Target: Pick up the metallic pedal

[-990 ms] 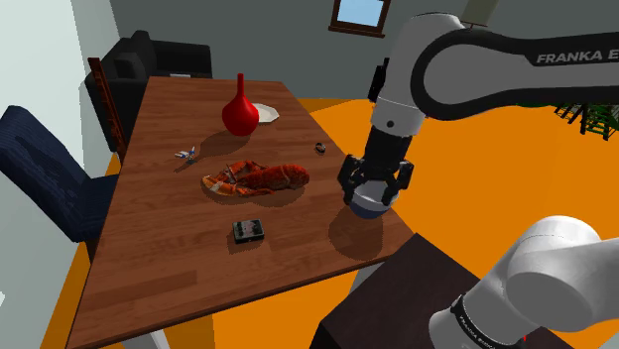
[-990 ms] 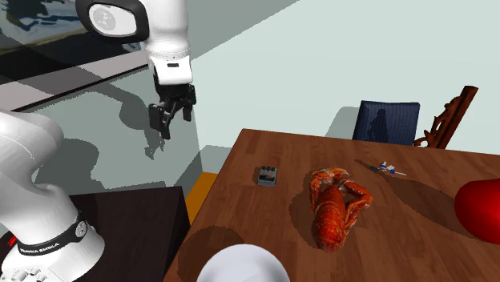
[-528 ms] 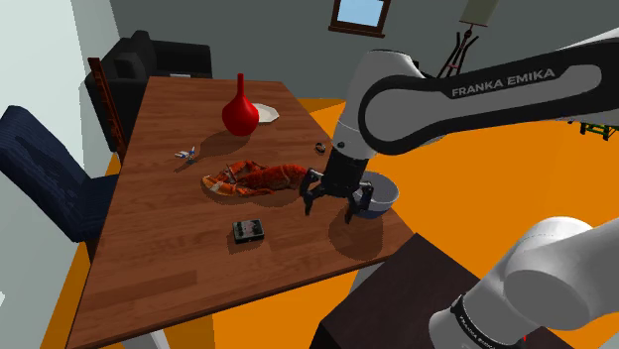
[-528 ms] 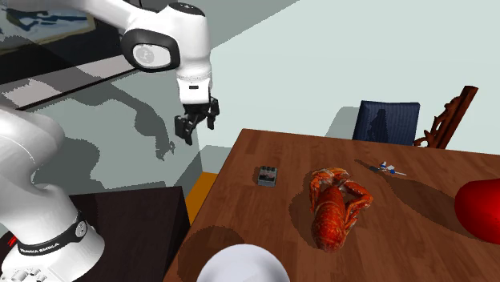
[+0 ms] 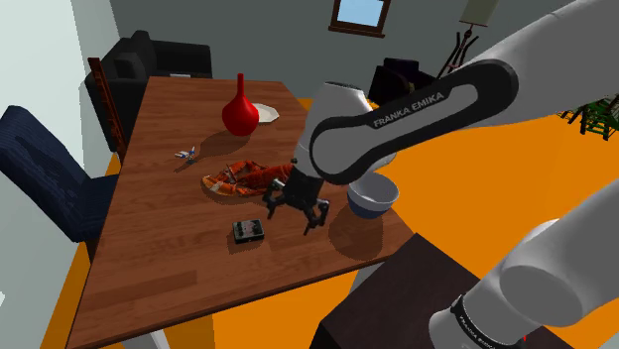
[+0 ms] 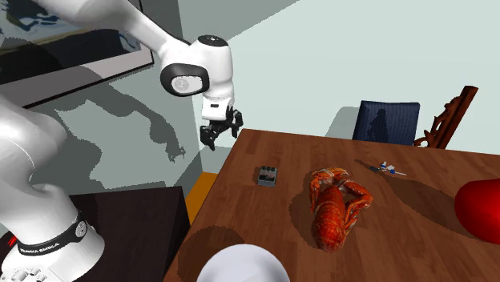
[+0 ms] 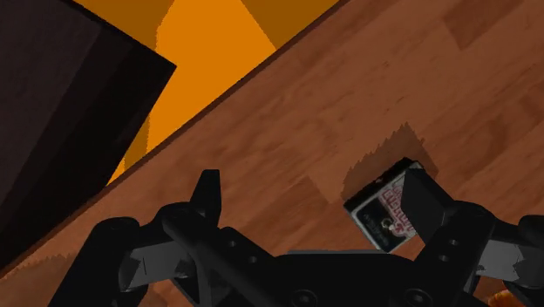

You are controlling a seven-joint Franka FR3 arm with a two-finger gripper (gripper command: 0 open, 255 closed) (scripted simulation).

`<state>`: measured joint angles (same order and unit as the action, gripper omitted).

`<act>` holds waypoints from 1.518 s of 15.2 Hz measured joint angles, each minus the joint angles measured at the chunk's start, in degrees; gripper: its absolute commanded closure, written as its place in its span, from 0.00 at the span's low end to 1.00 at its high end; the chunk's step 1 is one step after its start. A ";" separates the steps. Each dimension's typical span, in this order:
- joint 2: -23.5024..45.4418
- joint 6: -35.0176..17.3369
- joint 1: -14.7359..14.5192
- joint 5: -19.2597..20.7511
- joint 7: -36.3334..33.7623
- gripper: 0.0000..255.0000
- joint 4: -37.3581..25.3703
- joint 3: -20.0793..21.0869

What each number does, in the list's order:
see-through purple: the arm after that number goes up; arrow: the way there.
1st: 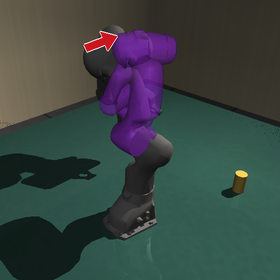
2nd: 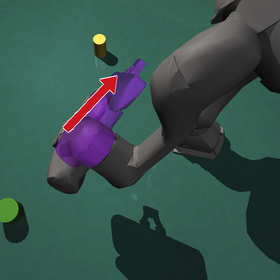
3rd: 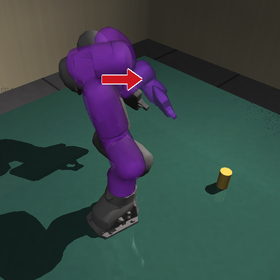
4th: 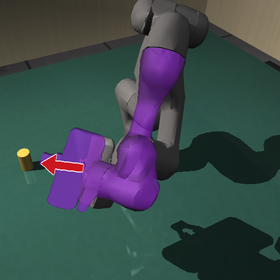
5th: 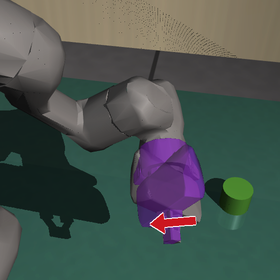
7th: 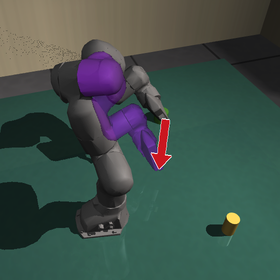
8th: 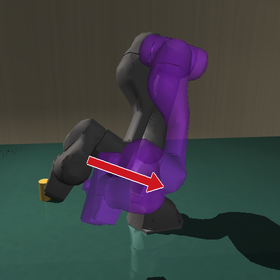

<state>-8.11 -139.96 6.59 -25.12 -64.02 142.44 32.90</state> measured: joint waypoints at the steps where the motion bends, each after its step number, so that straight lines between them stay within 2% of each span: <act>1: 2.62 -2.14 0.49 1.30 -2.60 0.00 -1.00 0.59; 4: 11.11 -8.12 1.21 7.12 -11.29 0.00 -4.77 0.95; 8: 20.09 -14.06 -0.71 14.54 -22.67 0.00 -9.39 -1.86; 12: 30.16 -18.52 -6.32 21.56 -34.02 0.00 -16.92 -8.17; 15: 35.19 -20.94 -9.33 23.39 -39.17 0.00 -20.84 -11.90; 23: 40.73 -24.63 -11.25 24.83 -40.36 0.00 -22.93 -14.21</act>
<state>32.62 -164.59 -4.66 -0.29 -104.39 119.51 18.68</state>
